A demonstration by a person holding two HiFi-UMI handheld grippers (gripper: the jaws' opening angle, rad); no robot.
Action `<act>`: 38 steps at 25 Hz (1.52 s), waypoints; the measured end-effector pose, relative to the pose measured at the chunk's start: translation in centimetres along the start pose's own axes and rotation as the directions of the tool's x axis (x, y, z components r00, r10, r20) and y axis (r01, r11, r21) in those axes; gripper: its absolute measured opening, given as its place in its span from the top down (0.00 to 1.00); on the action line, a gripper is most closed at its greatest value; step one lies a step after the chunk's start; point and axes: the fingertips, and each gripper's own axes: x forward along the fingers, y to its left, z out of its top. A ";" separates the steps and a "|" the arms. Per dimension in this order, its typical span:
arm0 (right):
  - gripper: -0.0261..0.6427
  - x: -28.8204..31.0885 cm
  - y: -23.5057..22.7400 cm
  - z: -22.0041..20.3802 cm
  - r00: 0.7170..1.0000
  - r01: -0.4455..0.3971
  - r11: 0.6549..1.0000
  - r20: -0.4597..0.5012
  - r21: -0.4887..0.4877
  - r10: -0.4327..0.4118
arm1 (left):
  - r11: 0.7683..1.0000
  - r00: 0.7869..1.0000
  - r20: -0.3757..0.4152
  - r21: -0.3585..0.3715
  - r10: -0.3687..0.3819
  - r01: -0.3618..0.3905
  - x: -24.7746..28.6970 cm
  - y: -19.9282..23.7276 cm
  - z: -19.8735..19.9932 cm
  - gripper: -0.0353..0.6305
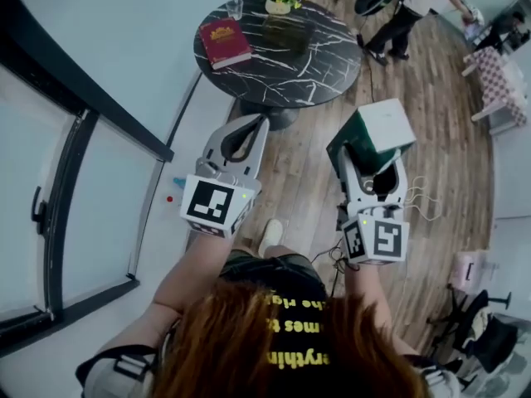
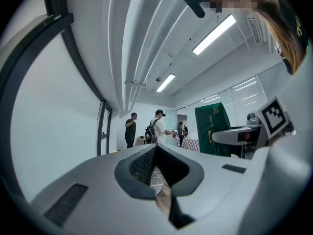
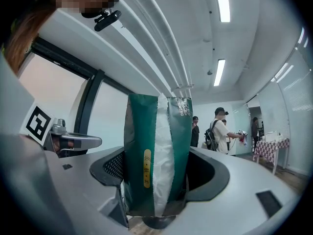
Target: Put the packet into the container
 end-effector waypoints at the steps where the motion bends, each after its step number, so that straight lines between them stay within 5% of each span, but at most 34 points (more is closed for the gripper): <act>1: 0.43 1.0 -0.8 0.1 1.000 -0.009 1.000 0.001 -0.004 0.009 | 1.000 1.000 0.000 0.000 0.011 -0.011 1.1 0.2 0.0 0.94; 13: 0.43 12.4 -6.3 -2.3 0.998 -0.043 0.999 -0.036 0.025 0.044 | 0.997 0.997 -0.024 -0.007 0.073 -0.073 11.9 5.4 -1.7 0.94; 31: 0.43 33.6 -9.8 -2.9 0.997 0.074 0.997 -0.020 0.028 -0.073 | 0.999 0.999 -0.028 -0.004 -0.039 0.039 29.7 19.9 -2.2 0.94; 38: 0.43 39.4 -11.3 -4.5 0.998 0.031 0.999 -0.059 0.037 -0.029 | 0.999 0.998 -0.056 -0.034 -0.017 0.015 34.5 22.8 -3.7 0.94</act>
